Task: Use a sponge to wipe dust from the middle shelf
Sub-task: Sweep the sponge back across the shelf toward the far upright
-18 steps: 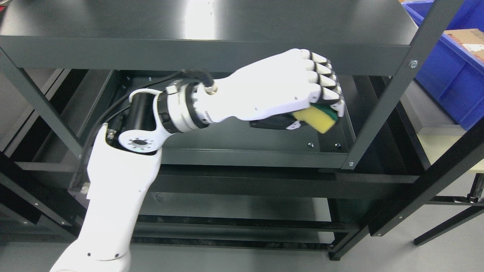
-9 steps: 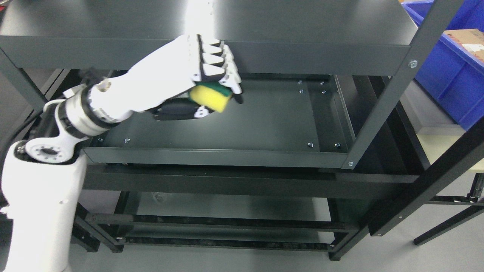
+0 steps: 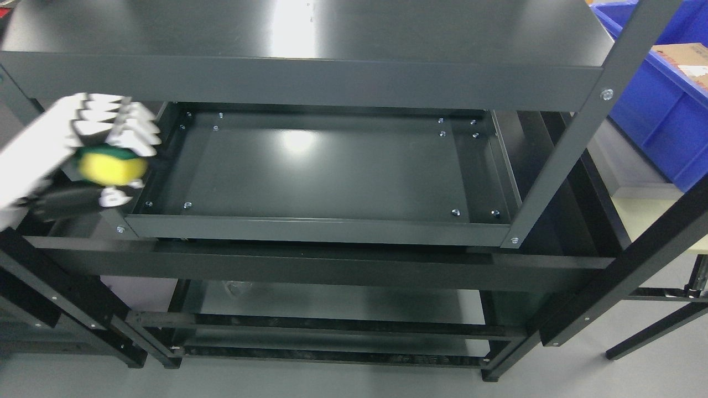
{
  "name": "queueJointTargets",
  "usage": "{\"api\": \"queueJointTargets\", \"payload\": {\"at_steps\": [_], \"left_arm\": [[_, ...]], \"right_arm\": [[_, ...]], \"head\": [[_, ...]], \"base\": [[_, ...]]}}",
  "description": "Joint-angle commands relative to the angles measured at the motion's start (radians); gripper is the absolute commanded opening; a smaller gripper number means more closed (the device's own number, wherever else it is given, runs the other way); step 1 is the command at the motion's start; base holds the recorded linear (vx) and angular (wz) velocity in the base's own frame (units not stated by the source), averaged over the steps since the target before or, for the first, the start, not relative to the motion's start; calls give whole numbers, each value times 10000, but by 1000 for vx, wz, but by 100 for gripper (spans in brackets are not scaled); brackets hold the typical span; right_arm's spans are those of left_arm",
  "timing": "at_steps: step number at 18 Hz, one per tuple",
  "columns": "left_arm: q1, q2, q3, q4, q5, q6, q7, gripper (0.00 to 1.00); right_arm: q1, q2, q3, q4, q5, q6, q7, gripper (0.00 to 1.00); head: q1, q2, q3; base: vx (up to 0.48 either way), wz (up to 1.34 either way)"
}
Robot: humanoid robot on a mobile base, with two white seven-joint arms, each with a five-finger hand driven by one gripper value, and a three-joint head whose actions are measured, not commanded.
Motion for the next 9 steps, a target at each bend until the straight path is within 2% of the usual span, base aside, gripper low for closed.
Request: {"api": "queueJointTargets", "payload": {"at_steps": [1, 5, 7, 9], "left_arm": [[2312, 2695, 4754, 658, 1371, -5, -9, 1], [2224, 2695, 4024, 399, 1465, -5, 37, 1], [1384, 2649, 2296, -45, 1373, -5, 144, 0], [-346, 2496, -188, -154, 763, -5, 145, 0]], "right_arm": [[0, -175, -5, -175, 0, 72, 52, 100], [0, -175, -5, -175, 0, 72, 52, 100], [0, -175, 10, -175, 0, 72, 52, 100], [0, -175, -5, -175, 0, 72, 52, 100]], "head": [[0, 0, 0], [0, 0, 0], [0, 0, 0], [0, 0, 0]], "base": [[0, 0], [0, 0], [0, 0], [0, 0]]}}
